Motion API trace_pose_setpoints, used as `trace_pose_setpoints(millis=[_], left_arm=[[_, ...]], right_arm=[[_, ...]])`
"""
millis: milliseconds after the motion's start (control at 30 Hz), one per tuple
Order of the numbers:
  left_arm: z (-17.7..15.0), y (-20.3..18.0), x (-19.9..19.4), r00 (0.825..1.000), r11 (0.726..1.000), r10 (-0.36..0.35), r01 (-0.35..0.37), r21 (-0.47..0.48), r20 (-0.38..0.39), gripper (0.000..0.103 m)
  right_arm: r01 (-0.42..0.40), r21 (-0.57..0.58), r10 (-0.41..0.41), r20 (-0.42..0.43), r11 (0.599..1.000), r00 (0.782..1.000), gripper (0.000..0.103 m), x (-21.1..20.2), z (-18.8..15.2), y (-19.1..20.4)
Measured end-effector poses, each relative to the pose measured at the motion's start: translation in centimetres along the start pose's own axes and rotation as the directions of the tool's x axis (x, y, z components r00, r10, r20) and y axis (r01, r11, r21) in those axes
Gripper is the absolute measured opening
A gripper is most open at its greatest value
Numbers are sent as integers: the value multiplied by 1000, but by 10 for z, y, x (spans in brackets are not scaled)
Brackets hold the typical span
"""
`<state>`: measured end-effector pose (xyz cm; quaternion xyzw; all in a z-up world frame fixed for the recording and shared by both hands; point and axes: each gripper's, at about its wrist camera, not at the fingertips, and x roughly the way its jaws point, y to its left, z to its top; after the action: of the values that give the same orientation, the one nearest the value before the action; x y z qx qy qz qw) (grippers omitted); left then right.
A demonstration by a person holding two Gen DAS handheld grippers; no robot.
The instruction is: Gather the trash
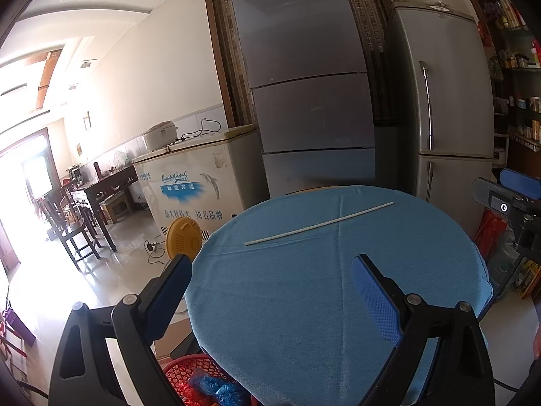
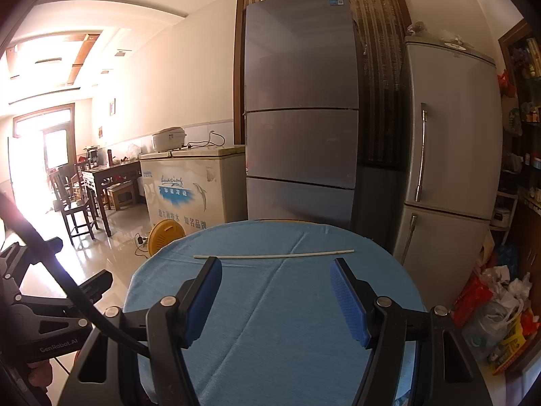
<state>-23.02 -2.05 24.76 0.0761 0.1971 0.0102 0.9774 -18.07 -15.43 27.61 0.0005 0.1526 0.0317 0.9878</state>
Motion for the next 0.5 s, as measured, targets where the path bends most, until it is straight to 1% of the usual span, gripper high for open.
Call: trace_pose_setpoints(millis=[500], left_arm=[[-3,6,3,1000,1000,-5,5,0,-9,95]], right_arm=[[-9,-8,9,-1,1000,1000,70,12,2,14]])
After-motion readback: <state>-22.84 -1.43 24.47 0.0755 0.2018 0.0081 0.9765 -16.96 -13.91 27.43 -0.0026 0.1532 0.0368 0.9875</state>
